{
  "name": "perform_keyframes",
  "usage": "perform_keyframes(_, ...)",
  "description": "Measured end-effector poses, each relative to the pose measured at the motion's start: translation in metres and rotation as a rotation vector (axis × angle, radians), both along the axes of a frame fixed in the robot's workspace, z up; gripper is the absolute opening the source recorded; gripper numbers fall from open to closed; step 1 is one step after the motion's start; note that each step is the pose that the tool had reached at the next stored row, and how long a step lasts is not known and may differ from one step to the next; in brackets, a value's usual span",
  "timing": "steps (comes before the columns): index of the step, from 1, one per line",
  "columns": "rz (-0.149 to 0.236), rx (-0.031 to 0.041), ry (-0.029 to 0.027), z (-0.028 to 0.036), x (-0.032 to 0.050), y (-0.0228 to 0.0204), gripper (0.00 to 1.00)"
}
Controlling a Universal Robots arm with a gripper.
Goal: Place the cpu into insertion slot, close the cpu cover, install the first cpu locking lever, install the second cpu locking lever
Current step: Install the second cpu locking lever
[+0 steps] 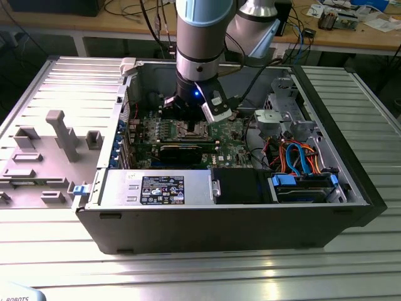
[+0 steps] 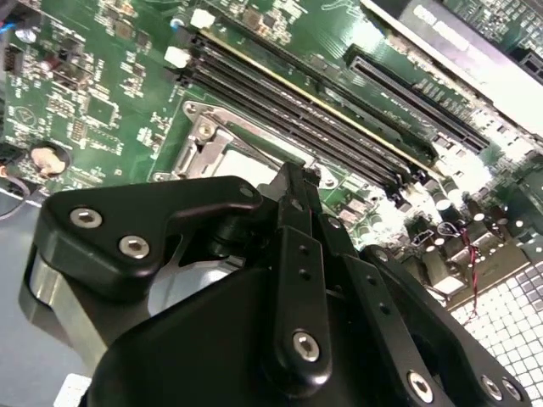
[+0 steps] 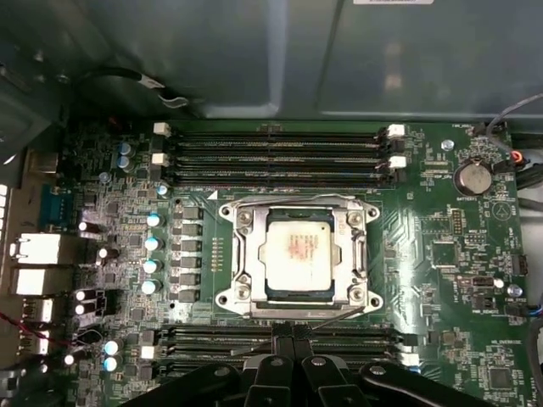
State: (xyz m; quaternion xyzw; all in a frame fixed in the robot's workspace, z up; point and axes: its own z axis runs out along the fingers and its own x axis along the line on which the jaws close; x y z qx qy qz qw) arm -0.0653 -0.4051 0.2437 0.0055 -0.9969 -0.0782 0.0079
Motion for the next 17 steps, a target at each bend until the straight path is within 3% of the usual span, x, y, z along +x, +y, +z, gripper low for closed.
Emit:
perform_keyframes(8,0.0,0.0029,0.0034,-0.0094,-0.0103,-0.0011,0.11)
perform_keyframes(17,0.005,0.0198,0.0033,-0.0162,-0.0155,-0.0078,0.11)
